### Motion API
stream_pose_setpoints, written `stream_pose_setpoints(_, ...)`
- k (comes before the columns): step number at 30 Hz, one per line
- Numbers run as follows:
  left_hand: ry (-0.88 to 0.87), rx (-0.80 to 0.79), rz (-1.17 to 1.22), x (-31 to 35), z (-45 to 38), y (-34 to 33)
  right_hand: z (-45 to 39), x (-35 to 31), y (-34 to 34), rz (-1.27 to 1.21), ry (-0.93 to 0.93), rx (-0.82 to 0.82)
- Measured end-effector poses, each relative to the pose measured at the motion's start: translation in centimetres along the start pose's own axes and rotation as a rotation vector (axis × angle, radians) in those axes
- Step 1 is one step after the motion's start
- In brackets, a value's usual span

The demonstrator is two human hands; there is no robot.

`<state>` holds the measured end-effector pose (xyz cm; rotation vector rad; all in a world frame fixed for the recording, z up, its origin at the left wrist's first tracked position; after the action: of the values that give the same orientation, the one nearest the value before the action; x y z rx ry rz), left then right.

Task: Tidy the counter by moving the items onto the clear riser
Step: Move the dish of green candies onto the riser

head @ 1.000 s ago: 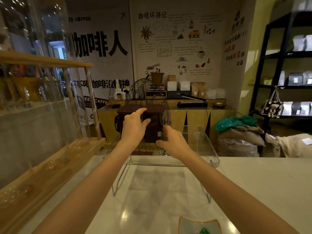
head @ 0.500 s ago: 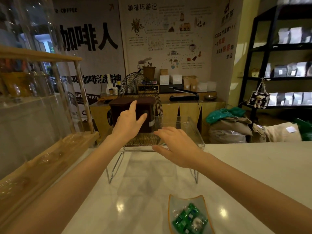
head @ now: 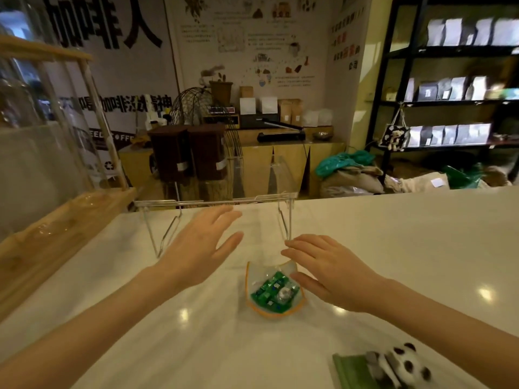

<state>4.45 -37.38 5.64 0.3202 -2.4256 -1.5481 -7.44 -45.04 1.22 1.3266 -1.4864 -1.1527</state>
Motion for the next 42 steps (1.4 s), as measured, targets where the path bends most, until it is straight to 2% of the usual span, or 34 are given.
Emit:
stream_pose_setpoints(3, 0.094, -0.139, 0.125, 0.5, 2.3, -3.0, 0.0, 1.9, -1.7, -0.205, -0.156, -0.074)
stream_pose_setpoints(5, 0.218, -0.218, 0.255, 0.2, 3.7, -4.8, 0.0, 3.1, -2.7, -0.301, -0.266, -0.106)
stream_pose_setpoints(9, 0.552, -0.455, 0.799, 0.5, 6.6, -8.6, -0.2, 4.2, -3.9, -0.515, -0.374, -0.064)
stream_pose_setpoints(11, 0.606, -0.552, 1.005, 1.7, 7.5, -9.7, -0.3, 4.4, -4.2, -0.625, -0.402, -0.026)
stream_pose_setpoints(13, 0.653, -0.580, 1.134, 2.1, 7.9, -10.2, -0.5, 4.4, -4.2, -0.711, -0.420, 0.012)
stream_pose_setpoints(19, 0.705, -0.579, 1.268, 2.2, 8.3, -10.6, -0.8, 5.0, -4.4, -0.853, -0.490, 0.028)
stream_pose_setpoints(24, 0.607, -0.570, 1.261, 2.3, 7.4, -9.1, -1.3, 5.2, -2.6, -0.902, -0.485, 0.064)
stream_pose_setpoints(28, 0.527, -0.492, 1.231, 2.1, 6.0, -5.8, -2.2, 5.0, 0.7, -0.968, -0.445, 0.127)
stream_pose_setpoints(35, 0.423, -0.261, 1.229, 1.1, 1.1, 1.7, -5.3, 5.6, 8.5, -0.961, -0.328, 0.286)
stream_pose_setpoints(39, 0.406, -0.152, 1.252, 0.2, -2.5, 3.4, -8.1, 8.0, 10.9, -0.999, -0.367, 0.382)
stream_pose_setpoints(42, 0.421, -0.118, 1.265, -0.7, -5.3, 3.2, -10.3, 9.9, 11.5, -0.920, -0.416, 0.390)
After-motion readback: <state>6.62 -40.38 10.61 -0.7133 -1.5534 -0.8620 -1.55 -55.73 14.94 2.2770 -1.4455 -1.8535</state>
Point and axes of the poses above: each hand's wrist, its own z-axis away from the middle knuckle, its own y-axis out of the back of the hand, x = y × z, the point moved 10 cm from there along -z, towards the middle knuckle, and after that the axes turned 10 degrees about -z, right-handed, at the moved point
